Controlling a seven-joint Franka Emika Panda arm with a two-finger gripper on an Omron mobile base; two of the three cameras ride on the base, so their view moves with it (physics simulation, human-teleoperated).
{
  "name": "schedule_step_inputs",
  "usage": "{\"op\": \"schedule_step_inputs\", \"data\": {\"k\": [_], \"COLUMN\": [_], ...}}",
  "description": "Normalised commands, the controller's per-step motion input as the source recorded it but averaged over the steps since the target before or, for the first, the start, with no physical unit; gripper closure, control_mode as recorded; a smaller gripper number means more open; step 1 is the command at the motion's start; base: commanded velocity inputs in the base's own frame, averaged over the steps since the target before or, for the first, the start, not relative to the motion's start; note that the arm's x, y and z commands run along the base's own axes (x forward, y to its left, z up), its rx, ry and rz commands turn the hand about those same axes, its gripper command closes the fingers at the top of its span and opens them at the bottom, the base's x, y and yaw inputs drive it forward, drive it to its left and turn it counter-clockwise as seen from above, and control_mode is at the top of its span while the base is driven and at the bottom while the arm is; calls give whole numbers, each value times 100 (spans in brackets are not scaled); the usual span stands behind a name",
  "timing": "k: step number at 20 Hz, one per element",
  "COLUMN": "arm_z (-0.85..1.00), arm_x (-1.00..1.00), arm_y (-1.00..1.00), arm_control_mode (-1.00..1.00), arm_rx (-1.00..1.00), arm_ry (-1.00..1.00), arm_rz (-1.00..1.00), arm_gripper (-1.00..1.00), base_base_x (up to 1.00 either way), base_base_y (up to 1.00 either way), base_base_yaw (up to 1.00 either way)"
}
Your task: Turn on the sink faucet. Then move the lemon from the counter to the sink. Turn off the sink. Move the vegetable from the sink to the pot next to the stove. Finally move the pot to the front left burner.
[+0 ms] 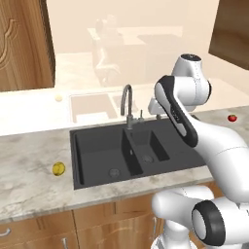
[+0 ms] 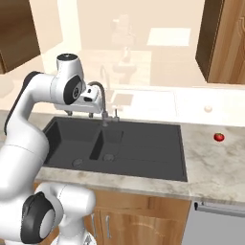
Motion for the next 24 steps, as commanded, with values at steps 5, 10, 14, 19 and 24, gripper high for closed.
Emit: {"op": "schedule_step_inputs", "data": {"k": [5,10,14,19,24], "arm_z": [0,0,0,-23,-36], "arm_x": [0,0,0,10,20], "arm_y": [0,0,0,-12,-74], "arm_control_mode": [100,100,100,-100,-100], "arm_rx": [0,0,0,1,17], "arm_ry": [0,0,0,-6,-18], "arm_rz": [0,0,0,4,17], "arm_gripper": [-100,-100,-100,-100,-100], "base_base_x": [40,47,37,0,0], "base_base_y": [34,26,13,0,0], "base_base_yaw": [0,0,2,0,0]}}
